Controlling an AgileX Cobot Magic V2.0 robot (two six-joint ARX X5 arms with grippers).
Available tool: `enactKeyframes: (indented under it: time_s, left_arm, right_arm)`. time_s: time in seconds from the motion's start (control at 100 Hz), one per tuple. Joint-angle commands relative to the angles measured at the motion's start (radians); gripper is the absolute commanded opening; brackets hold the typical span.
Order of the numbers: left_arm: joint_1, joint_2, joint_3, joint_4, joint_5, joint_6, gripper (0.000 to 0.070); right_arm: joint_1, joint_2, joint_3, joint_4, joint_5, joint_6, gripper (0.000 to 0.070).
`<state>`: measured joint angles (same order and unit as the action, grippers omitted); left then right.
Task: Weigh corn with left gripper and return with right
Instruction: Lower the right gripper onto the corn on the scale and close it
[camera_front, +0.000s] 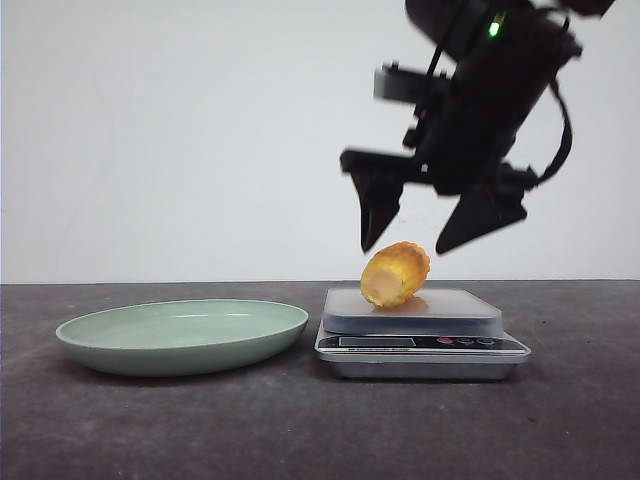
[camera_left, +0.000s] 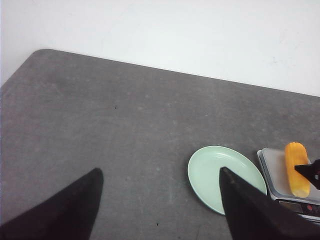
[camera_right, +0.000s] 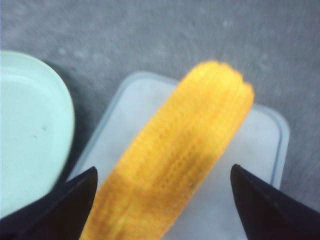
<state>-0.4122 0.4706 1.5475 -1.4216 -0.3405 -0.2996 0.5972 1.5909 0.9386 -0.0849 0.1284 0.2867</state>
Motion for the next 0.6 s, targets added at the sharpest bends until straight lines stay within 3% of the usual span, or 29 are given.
enactKeyframes:
  time_s: [0.0, 0.06, 0.11, 0.24, 0.33, 0.59]
  left_arm:
    - [-0.002, -0.002, 0.017, -0.022, 0.001, 0.023, 0.0422]
    - [-0.002, -0.002, 0.016, -0.023, 0.001, 0.026, 0.0422]
    - [-0.002, -0.002, 0.016, -0.023, 0.001, 0.026, 0.0422]
    - [-0.002, -0.002, 0.016, -0.023, 0.001, 0.027, 0.0422]
    - [-0.002, -0.002, 0.016, -0.023, 0.001, 0.027, 0.0422]
    - [-0.002, -0.002, 0.016, -0.023, 0.001, 0.038, 0.0422]
  right_arm:
    - [0.008, 0.033, 0.019, 0.019, 0.003, 0.029, 0.0539]
    - [0.008, 0.048, 0.019, 0.022, 0.004, 0.031, 0.0523]
    - [0.008, 0.056, 0.019, 0.021, 0.004, 0.042, 0.0464]
    - [0.011, 0.057, 0.019, 0.027, 0.005, 0.047, 0.0168]
    - [0.014, 0.056, 0.019, 0.034, 0.007, 0.047, 0.0]
    - [0.039, -0.008, 0.019, 0.029, 0.039, 0.033, 0.0]
